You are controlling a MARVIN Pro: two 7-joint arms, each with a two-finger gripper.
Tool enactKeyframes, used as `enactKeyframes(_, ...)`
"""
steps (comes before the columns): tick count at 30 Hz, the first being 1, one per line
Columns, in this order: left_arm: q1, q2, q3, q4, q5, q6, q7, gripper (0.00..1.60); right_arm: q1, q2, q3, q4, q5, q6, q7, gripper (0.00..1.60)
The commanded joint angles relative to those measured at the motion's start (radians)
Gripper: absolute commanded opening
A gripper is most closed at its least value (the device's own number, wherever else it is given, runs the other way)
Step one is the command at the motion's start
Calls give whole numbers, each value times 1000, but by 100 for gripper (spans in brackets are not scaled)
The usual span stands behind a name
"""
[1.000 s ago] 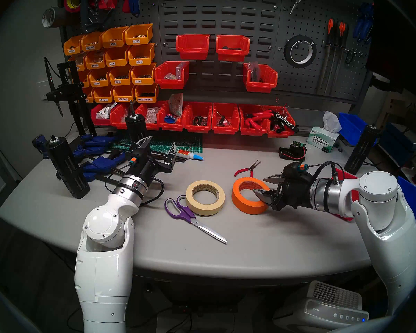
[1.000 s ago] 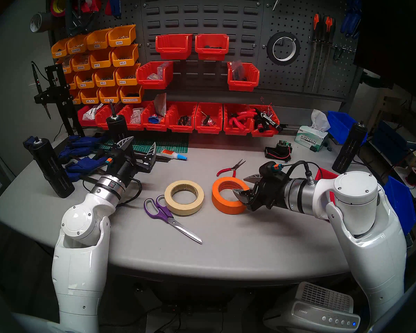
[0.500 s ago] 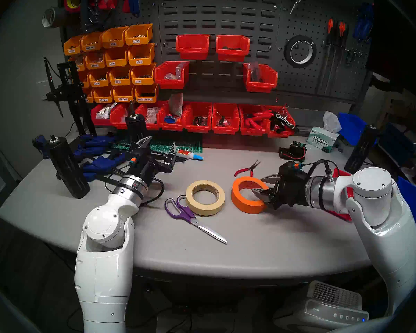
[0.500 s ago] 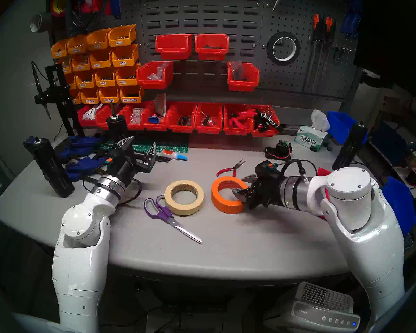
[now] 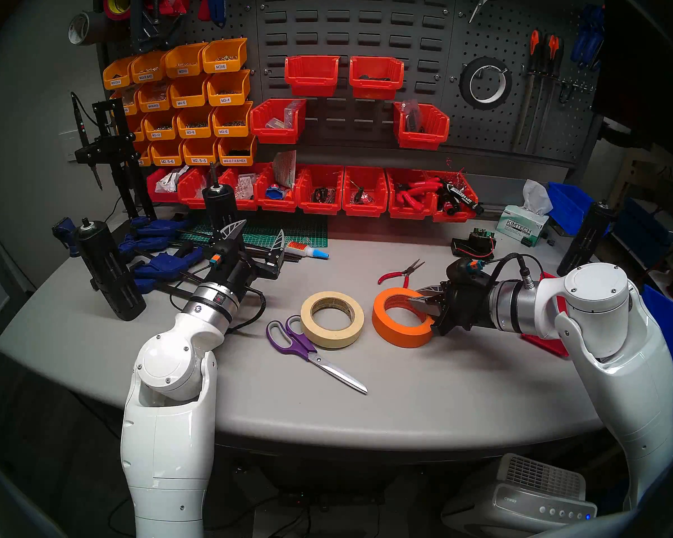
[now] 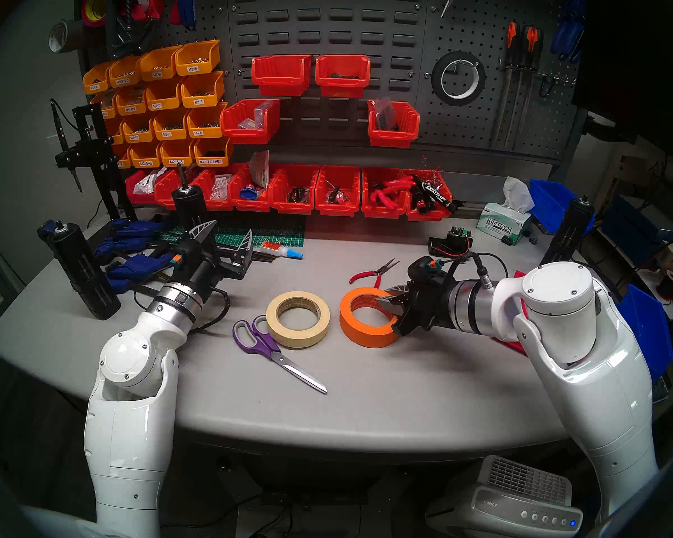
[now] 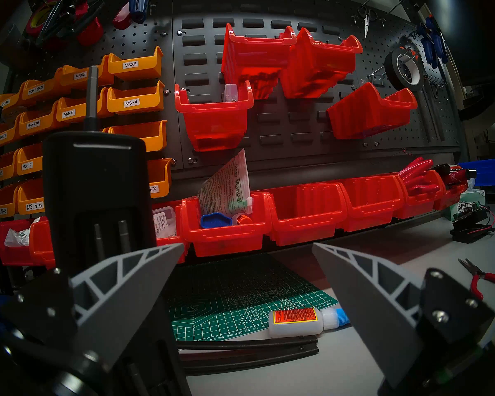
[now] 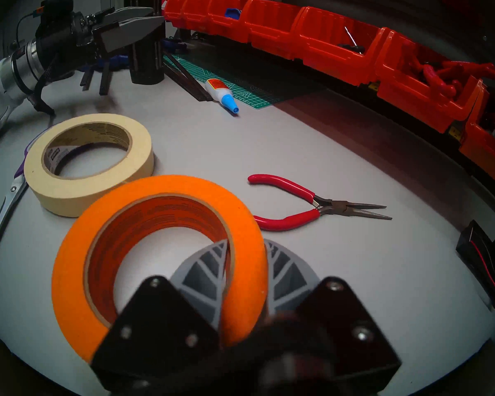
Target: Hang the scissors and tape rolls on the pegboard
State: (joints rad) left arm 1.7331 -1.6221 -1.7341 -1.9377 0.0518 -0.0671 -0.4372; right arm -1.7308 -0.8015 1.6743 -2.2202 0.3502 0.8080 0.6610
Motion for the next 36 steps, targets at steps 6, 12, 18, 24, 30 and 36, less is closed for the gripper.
enactKeyframes(6,0,0,0,0,0,-7,0,160,8,1,49,-24,11,-16,14,0)
enactKeyframes(12,0,0,0,0,0,-6,0,160,-7,-25,102,-45,37,-24,25,0)
enactKeyframes(18,0,0,0,-1,0,-6,0,160,-17,-56,181,-76,75,-24,45,0)
enactKeyframes(24,0,0,0,-1,0,-5,0,160,-3,-96,256,-96,108,-29,52,0)
enactKeyframes(30,0,0,0,-1,0,-5,0,160,36,-136,325,-112,145,-36,51,0)
enactKeyframes(36,0,0,0,-1,0,-4,0,160,76,-165,381,-133,173,-48,44,0)
